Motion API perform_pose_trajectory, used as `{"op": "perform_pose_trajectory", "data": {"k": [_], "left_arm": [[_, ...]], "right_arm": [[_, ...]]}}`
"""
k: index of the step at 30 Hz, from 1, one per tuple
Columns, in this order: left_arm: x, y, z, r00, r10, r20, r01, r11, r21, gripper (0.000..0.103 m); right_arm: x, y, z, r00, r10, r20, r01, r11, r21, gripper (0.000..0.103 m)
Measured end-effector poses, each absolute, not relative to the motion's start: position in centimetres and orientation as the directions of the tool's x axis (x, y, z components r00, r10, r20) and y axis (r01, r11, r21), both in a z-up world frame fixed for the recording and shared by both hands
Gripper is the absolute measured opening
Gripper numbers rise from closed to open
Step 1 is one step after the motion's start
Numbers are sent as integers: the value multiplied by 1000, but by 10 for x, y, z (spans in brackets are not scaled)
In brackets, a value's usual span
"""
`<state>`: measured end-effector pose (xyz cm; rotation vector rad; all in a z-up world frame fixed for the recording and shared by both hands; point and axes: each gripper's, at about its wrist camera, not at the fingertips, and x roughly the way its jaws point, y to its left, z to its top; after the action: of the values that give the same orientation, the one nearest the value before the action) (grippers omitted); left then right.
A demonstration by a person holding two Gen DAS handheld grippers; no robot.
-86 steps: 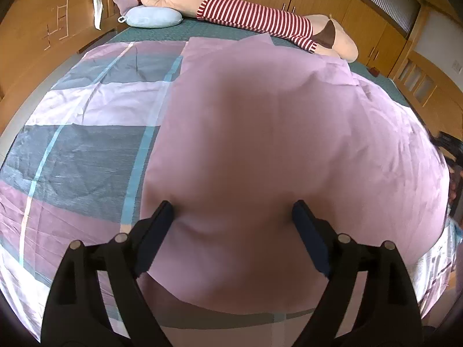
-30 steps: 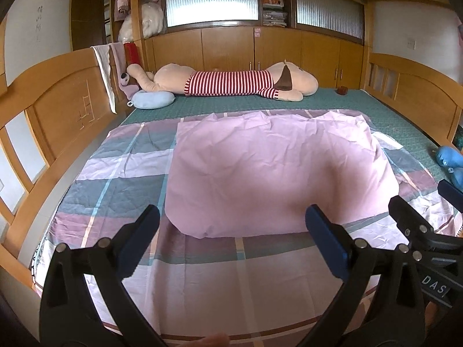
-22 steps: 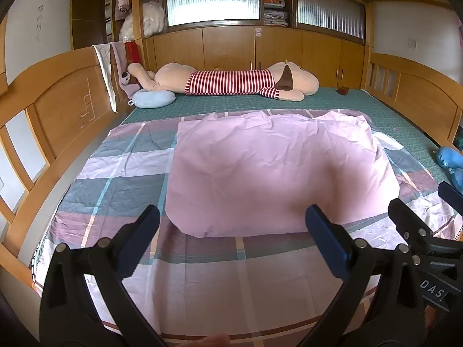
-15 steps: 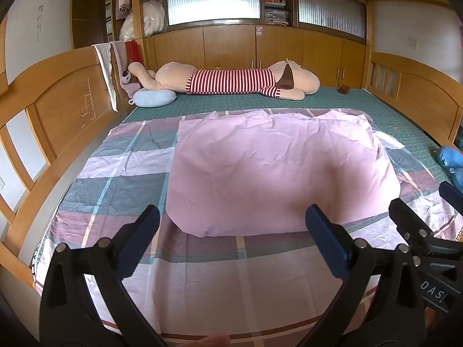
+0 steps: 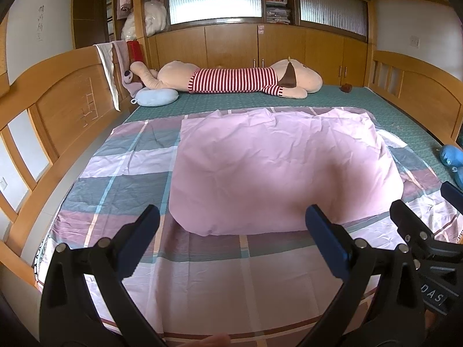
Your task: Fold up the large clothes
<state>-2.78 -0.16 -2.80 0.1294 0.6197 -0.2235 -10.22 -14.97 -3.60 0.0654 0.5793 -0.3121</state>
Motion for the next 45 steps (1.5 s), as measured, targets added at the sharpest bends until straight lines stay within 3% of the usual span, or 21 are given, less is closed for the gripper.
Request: {"op": "perform_pose_trajectory", "data": {"k": [29,45], "left_arm": [[-20,2,-38,741,-203,-640,255,967,-11,101],[-19,-6,-41,756,-174,-630,250,968,32,101]], "right_arm": [[-101,-150,-37,794,-283,-538,307,951,-48,102],[-97,-152,-43,791,-280,-544,305,951,-47,102]]}}
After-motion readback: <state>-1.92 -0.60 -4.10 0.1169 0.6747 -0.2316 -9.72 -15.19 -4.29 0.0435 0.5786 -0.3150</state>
